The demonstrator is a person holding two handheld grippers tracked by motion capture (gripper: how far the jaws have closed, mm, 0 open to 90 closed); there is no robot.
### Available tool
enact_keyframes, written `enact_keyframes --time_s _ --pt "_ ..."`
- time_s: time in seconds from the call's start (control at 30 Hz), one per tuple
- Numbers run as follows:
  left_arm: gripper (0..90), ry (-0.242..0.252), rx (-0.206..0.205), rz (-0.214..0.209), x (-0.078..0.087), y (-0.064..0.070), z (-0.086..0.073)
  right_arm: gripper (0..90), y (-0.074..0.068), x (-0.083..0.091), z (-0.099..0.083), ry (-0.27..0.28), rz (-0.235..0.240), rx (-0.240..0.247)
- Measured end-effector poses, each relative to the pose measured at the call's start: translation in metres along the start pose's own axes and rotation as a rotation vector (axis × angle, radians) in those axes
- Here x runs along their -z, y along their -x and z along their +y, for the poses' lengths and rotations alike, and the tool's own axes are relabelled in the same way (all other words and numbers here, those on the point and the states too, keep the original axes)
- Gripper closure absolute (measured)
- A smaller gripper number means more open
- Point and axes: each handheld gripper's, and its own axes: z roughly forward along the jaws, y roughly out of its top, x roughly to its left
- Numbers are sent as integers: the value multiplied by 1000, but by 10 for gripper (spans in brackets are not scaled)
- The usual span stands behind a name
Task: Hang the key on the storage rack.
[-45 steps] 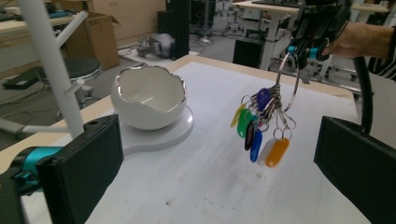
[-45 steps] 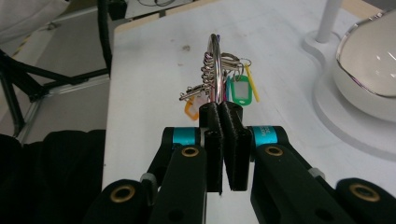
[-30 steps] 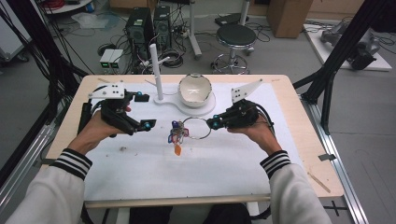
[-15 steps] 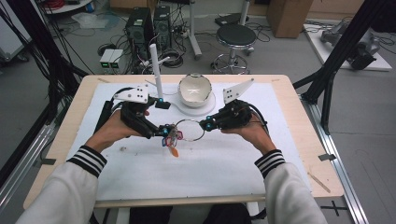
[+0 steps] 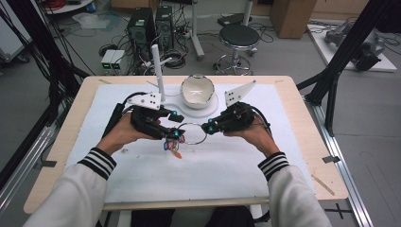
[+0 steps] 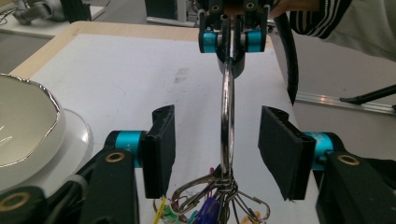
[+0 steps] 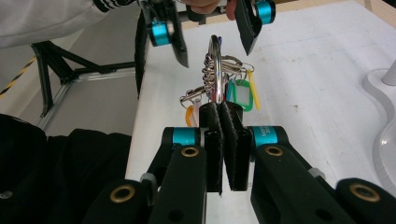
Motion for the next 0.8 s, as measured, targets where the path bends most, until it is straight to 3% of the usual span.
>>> enact_keyframes --time_s 0.47,0.8 --pt "718 -35 26 -7 -2 -1 -1 884 -1 -2 1 -11 2 7" --pt "855 -46 4 -14 -2 1 0 884 -1 -2 0 -8 1 4"
